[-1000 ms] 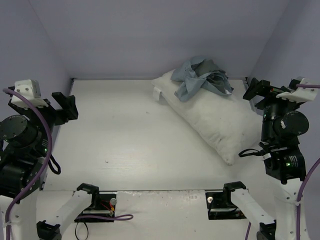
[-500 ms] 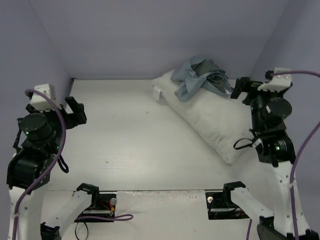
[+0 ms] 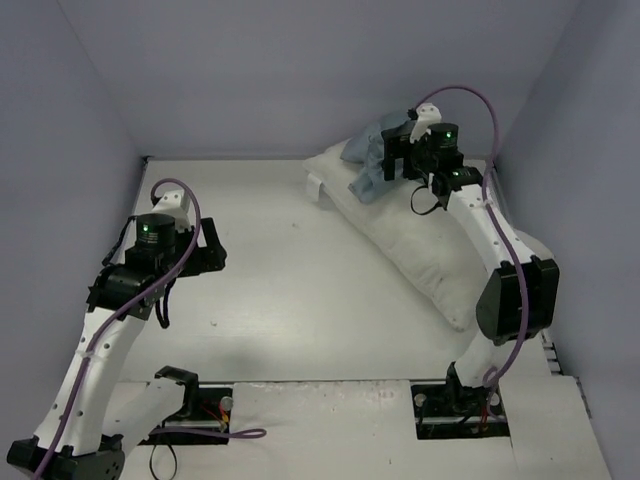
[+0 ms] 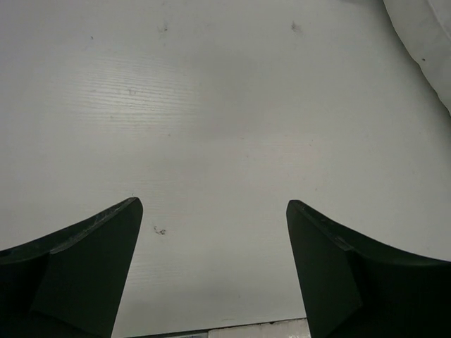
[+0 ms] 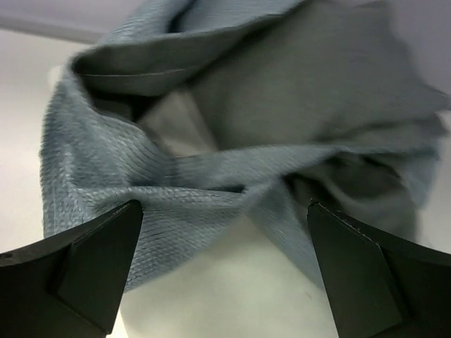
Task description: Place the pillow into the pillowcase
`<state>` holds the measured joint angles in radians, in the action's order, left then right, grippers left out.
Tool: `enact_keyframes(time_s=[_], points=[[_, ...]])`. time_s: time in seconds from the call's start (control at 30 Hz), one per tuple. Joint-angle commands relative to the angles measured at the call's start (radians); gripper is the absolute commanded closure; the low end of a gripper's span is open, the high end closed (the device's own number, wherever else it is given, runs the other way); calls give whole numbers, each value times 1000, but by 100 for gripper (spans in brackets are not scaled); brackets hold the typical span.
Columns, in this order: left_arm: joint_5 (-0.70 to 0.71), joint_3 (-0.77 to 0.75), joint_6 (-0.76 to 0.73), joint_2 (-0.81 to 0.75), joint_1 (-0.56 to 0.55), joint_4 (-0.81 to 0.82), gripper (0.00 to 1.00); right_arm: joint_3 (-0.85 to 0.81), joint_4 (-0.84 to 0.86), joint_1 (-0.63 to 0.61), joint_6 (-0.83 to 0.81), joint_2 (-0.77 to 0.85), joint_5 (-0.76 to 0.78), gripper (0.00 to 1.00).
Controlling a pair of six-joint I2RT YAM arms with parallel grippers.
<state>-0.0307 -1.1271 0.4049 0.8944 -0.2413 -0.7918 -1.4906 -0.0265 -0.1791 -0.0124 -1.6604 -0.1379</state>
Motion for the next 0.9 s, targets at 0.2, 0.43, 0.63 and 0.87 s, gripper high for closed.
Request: enact_keyframes(time_s=[0.2, 0.43, 0.63, 0.87], points=[[-47, 33, 28, -43, -3, 40, 20, -171, 137, -106, -147, -97, -215, 0], [-32, 32, 8, -20, -4, 40, 20, -290, 137, -135, -179, -245, -180, 34], [-32, 18, 5, -2, -4, 40, 20, -479, 135, -167, -216, -295, -189, 100], [0, -60, -15, 14, -4, 39, 21, -833, 138, -278, -202, -219, -480, 100]])
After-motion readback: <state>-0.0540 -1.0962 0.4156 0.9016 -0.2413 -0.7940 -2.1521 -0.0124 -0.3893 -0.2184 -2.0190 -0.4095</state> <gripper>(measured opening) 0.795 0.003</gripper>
